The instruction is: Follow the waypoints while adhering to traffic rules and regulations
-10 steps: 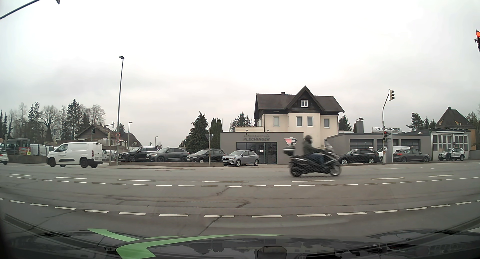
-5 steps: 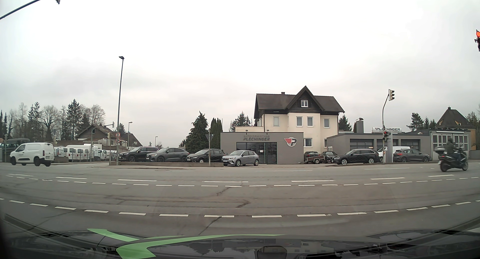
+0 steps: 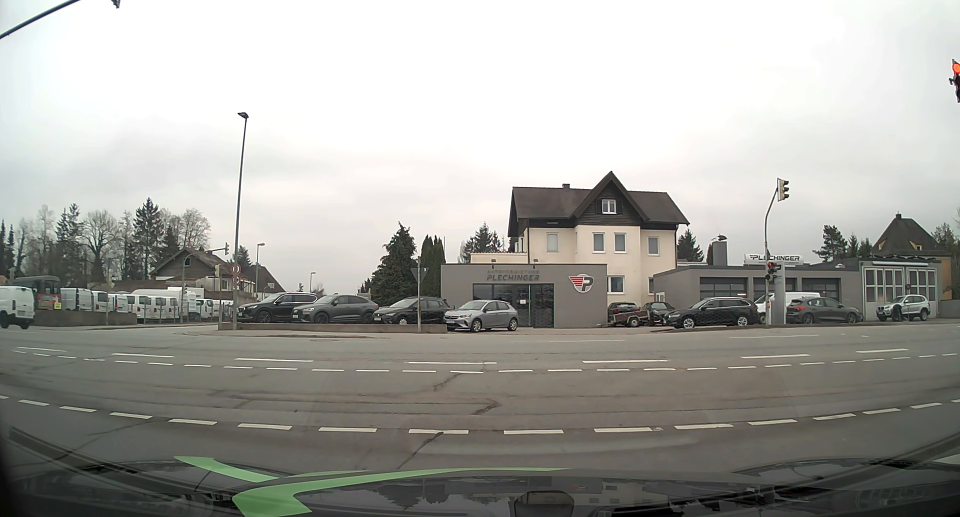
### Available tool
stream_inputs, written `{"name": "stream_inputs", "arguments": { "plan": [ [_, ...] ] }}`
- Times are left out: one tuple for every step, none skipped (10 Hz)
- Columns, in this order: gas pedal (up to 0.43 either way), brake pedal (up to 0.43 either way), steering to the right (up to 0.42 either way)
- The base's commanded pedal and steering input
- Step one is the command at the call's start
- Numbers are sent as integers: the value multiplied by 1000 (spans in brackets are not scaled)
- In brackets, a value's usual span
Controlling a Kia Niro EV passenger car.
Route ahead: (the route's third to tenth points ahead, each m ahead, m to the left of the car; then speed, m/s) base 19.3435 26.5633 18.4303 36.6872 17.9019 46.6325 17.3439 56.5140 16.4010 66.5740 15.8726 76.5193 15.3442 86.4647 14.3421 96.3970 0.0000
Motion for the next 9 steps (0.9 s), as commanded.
{"name": "stream_inputs", "arguments": {
  "plan": [
    [0,341,-3],
    [0,341,-3],
    [0,341,-3],
    [0,341,-3],
    [0,341,-3],
    [0,341,-3],
    [0,341,-3],
    [0,341,-3],
    [0,341,-3]
  ]
}}
